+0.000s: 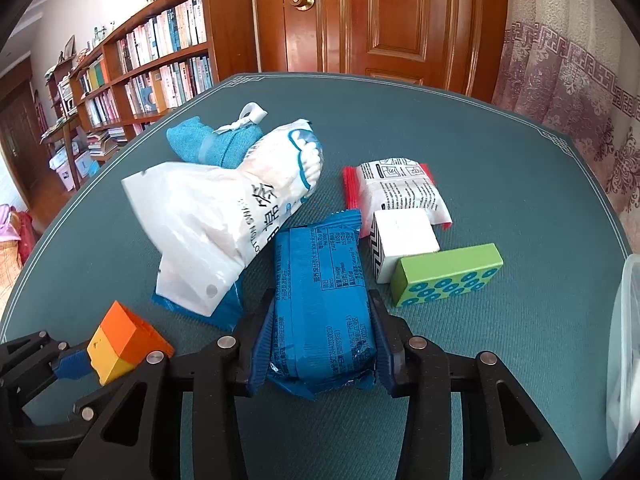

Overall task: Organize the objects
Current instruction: 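Grasp the blue wrapped packet with the right gripper while the left gripper holds the brick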

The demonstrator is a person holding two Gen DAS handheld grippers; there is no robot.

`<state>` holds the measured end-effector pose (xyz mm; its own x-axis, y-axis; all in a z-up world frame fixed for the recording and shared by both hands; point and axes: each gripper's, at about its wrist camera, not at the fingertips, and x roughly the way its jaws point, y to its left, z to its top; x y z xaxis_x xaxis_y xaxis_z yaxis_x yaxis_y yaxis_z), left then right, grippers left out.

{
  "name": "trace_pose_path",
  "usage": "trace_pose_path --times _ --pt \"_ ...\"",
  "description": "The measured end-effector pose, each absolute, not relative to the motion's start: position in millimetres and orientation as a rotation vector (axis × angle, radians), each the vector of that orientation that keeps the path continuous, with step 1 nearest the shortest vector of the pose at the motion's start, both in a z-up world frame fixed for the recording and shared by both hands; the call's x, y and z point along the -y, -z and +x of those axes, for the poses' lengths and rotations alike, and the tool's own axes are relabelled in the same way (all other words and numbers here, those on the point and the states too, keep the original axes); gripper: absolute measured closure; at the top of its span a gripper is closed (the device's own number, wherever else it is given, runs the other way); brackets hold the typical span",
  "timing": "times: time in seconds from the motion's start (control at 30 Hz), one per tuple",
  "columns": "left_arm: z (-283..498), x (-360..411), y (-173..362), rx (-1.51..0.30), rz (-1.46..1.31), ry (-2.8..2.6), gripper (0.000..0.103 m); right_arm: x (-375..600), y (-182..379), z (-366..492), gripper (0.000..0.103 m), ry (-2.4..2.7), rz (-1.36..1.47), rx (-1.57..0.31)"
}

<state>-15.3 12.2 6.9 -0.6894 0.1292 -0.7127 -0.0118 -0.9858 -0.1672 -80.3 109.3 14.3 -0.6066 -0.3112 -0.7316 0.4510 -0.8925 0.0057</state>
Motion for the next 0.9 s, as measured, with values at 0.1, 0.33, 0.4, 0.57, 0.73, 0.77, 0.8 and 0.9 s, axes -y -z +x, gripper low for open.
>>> trace_pose_path --times 0.1,0.33,0.4,0.57,0.73,0.77,0.8,0.9 --pt "-15 -12 -7 0.228 -1.203 -2.810 0.069 -120 -14 -67 0.059 2.478 1.078 -0.246" --pt "-18 -13 -8 0.221 -1.205 -2.815 0.069 -142 -12 -39 0.059 2.491 1.085 -0.211" --pt "-18 -14 -8 0.215 -1.206 -2.818 0.069 -149 -12 -32 0.059 2.493 1.088 -0.192" --pt "-17 -16 -8 0.209 -1.206 -2.822 0.069 -162 -12 -16 0.059 2.499 1.095 -0.129" --pt "-16 -15 -7 0.217 -1.206 -2.819 0.069 -178 -12 -3 0.059 2.504 1.111 -0.059" --pt "-15 -15 -7 0.220 -1.205 -2.818 0.069 -181 -12 -2 0.059 2.504 1.114 -0.038" --pt "-15 -14 -7 0.222 -1.205 -2.817 0.069 -185 -12 0 0.059 2.504 1.117 -0.017" --pt "-15 -14 -7 0.221 -1.205 -2.817 0.069 -197 -13 2 0.059 2.481 1.134 0.079"
